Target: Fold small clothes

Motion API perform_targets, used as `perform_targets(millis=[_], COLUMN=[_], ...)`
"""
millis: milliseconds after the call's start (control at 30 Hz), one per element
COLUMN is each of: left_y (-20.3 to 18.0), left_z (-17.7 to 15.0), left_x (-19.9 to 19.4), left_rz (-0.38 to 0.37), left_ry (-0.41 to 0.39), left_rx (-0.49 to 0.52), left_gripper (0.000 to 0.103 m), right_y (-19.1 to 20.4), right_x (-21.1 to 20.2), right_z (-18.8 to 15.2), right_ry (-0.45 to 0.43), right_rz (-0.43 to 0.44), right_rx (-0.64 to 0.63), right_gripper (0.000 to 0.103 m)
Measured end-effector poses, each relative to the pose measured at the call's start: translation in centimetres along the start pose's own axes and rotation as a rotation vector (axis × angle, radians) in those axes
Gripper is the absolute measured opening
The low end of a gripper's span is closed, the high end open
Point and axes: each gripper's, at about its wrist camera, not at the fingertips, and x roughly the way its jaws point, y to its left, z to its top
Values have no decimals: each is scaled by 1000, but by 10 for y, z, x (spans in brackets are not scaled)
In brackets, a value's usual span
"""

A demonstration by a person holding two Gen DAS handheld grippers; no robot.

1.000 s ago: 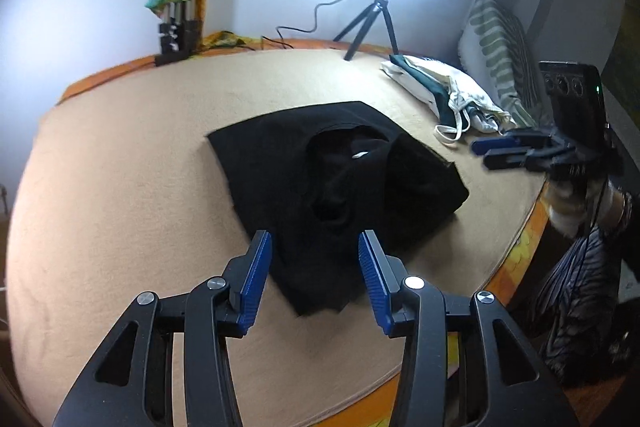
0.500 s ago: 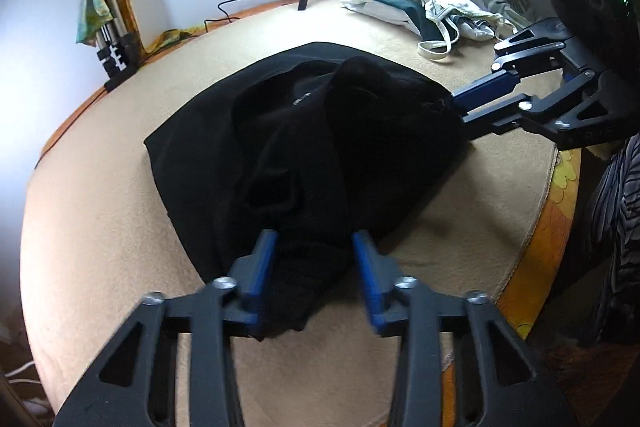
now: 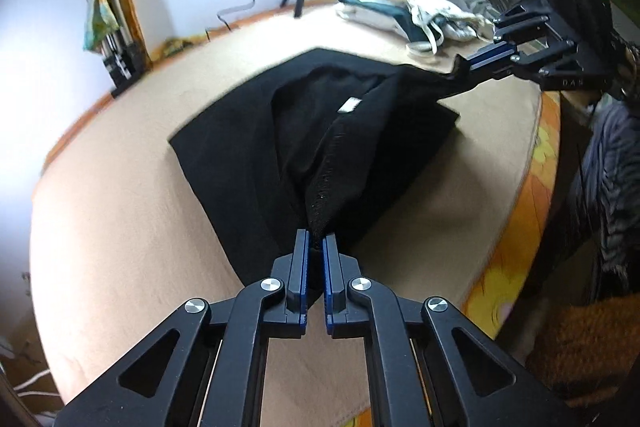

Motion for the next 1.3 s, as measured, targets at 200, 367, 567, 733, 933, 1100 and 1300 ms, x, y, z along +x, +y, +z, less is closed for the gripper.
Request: perform_targets(millis=[200,367,567,733,933,1100,1300], left_y=[-4,12,47,79,120,146,154], left_z=[-9,-9,-2,10,28,34,32], left_x=[-14,-44,-40,-15,15,44,68], left_rz=[-53,-76,-33,-71,-88,-111,-177], left_ry=[2,-92,-137,-155,-157,-141,-118], left_rx=[-26,-137,-352,-539,-697,-815,-878], left_gripper=[8,29,29,29,29,29,29], right_y=[-8,-53,-87,-114,-146,-160,-172], right_x=[-3,-13,4,31,64,83,103], right_z=[-12,-17,-8,10,28,37,44], right_ry=[42,-52,-87,-121,-126,-112,-95], right_rz=[86,178,166,192,204,203,233], right_rx=[23,324,513,633,740,789,829], right_gripper=[15,28,30,32,34,35,32])
